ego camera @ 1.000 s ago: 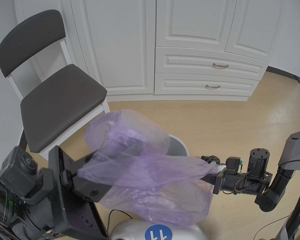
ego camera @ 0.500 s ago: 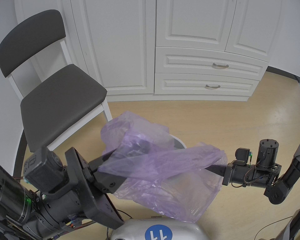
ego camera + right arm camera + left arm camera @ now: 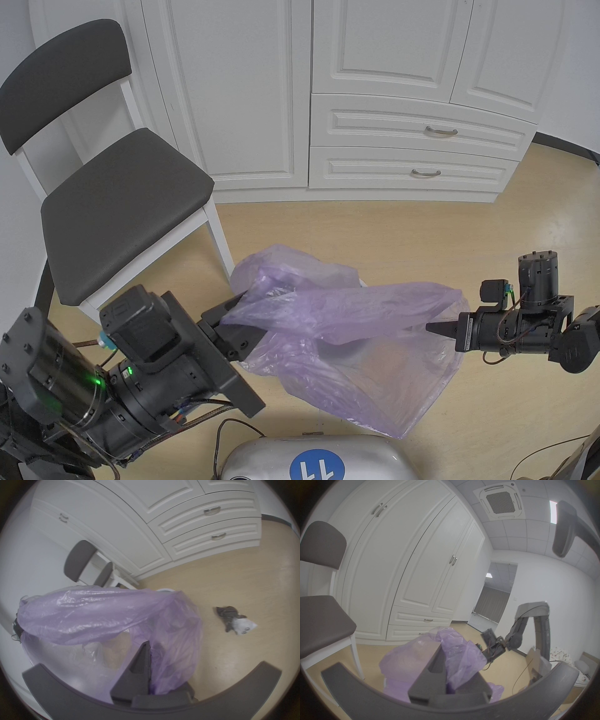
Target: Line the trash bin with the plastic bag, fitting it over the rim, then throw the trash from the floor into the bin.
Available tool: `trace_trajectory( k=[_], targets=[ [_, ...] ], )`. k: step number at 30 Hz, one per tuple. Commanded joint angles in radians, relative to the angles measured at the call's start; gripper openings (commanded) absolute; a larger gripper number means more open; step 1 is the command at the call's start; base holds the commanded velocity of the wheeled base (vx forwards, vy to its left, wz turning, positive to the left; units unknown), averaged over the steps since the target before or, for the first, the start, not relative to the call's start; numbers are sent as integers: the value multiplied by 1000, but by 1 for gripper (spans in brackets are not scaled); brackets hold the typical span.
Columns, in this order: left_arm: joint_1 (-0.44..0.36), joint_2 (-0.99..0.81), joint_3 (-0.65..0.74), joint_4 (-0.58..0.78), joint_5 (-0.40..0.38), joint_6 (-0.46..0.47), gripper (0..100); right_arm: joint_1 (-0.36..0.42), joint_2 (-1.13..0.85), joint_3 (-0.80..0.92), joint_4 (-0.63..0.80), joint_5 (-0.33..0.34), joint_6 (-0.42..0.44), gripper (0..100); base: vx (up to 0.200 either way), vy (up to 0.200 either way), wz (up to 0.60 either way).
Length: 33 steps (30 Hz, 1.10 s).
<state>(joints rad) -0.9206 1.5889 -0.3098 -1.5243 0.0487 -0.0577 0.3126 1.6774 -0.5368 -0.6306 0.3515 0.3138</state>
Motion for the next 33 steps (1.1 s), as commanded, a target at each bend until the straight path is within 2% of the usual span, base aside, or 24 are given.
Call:
trace_trajectory(
  k=[1,2,14,18,20,28,33],
  targets=[
    [51,111,-25,-1,26,-1,0,19,-111,-115,138,-115,-24,0,0,0,0],
    [62,126,-29,-1,31,-1,0,20,-127,-135,186,-160,-44,0,0,0,0],
    [75,177,-46,-1,34,1,0,40,-189,-109,198,-181,-73,0,0,0,0],
    [75,177,-55,-1,51,2,0,59,-196,-107,209,-221,-91,0,0,0,0],
    [74,178,-69,4,80,4,0,79,-197,-107,223,-261,-104,0,0,0,0],
    [74,171,-77,6,92,9,0,132,-228,-89,227,-312,-127,0,0,0,0],
    [72,169,-98,10,132,13,0,192,-285,-63,229,-384,-170,0,0,0,0]
  ],
)
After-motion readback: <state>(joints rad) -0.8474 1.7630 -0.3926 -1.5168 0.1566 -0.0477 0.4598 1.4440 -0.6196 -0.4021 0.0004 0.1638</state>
